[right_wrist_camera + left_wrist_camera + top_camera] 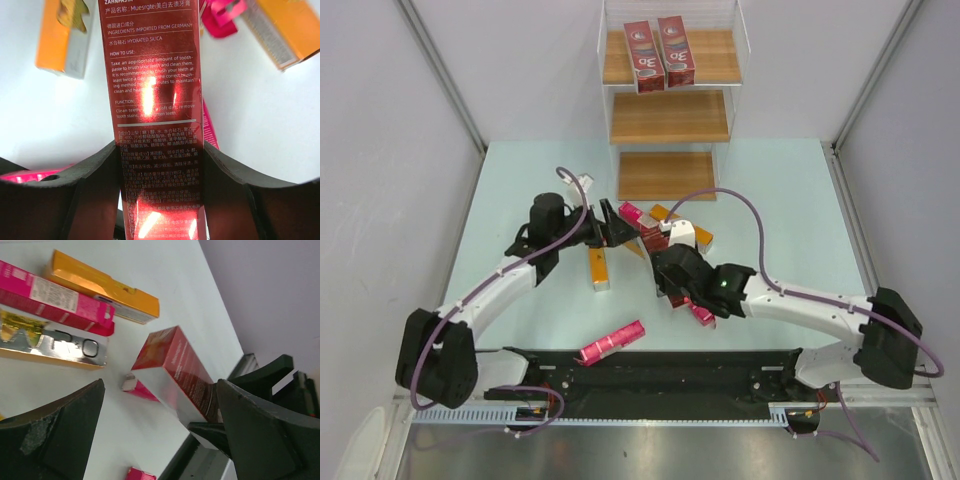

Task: Place and organize the toothpastes onto the shelf

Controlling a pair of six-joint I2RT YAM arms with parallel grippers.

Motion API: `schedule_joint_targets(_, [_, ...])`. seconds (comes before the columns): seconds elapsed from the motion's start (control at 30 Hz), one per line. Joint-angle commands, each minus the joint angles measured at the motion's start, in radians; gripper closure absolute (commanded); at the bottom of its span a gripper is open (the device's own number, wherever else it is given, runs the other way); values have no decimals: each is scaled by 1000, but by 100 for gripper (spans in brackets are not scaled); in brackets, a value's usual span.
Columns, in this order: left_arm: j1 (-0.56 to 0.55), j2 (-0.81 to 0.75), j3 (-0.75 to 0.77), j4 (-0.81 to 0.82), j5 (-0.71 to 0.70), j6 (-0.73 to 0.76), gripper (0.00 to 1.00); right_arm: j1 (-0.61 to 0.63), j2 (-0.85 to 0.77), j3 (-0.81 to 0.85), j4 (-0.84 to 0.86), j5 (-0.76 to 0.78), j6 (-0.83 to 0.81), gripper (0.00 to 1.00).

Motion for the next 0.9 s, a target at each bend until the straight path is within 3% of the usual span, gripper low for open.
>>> schedule_joint_targets(0.0, [-20,29,-44,233,145,-152,0,22,-98,10,32,132,26,92])
schedule_joint_targets(0.1, [-41,50,-65,343,179,-221,0,25,-129,10,43,141,23,92])
schedule_joint_targets(0.43, [-164,155,-24,431,165,-273,1,46,-144,10,73,149,27,92])
schedule_joint_targets(0.63, [-175,155,-35,455,145,-284,13,57,-151,10,86,149,34,91])
schedule_joint_targets(0.7, [-177,156,-35,471,154,-299,19,58,-146,10,92,141,34,90])
schedule_joint_targets(0.8, [-177,159,-35,501,168,-319,40,60,-146,10,99,127,31,87])
schedule_joint_targets(0.83, [-175,159,-35,515,171,-324,52,61,-141,10,101,123,34,86])
schedule_joint_targets(0.87, [-175,161,-35,521,173,-333,59,62,-141,10,102,123,35,86])
